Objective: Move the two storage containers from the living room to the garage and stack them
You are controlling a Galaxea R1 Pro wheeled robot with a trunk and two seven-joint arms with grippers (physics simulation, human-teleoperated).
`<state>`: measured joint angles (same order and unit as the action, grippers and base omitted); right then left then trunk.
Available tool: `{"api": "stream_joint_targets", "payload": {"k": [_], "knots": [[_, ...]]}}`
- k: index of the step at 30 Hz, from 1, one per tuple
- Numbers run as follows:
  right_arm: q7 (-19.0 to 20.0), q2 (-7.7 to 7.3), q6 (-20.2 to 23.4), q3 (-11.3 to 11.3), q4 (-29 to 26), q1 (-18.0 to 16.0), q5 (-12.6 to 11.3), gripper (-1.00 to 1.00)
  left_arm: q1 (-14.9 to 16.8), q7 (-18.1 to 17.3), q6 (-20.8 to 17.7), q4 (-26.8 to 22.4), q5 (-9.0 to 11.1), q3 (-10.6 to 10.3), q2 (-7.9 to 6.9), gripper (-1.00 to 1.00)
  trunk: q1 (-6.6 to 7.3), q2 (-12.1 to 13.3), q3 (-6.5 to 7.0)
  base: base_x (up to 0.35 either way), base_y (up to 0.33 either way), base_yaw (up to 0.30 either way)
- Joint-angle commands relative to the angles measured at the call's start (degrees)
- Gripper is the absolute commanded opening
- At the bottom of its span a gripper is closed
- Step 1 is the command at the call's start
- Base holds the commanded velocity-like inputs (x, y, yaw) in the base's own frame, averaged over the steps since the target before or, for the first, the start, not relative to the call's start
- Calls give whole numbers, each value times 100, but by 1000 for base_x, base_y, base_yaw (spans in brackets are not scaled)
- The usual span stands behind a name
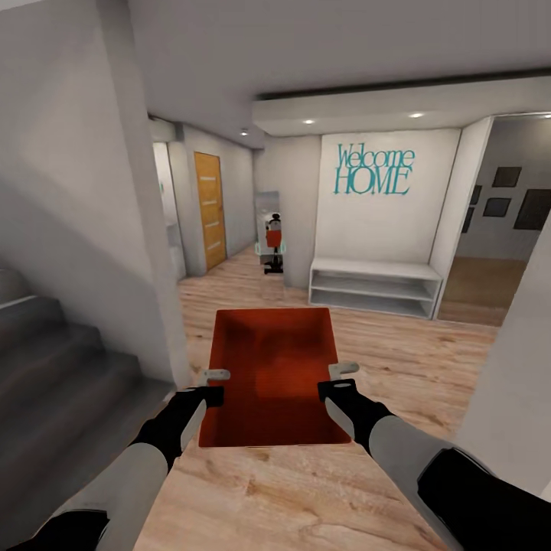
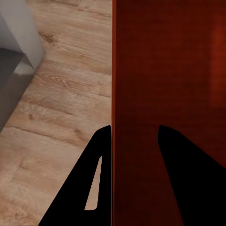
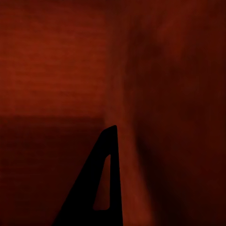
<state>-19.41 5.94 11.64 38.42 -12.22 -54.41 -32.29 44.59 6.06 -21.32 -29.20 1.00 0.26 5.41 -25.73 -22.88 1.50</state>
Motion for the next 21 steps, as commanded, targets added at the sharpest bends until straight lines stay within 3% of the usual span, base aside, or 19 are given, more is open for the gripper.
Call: {"api": "stream_joint_targets", "payload": {"k": [1,21], "knots": [[-37,-102,-172,-64,-32,-7,100,-100,-3,46,-30,2,41,18,-6,-100,-5,-4,-2,321,73,0],[-45,-108,-171,-70,-34,-6,100,-100,-3,49,-30,2,41,18,-5,-100,-5,-4,-2,321,73,-1]]}}
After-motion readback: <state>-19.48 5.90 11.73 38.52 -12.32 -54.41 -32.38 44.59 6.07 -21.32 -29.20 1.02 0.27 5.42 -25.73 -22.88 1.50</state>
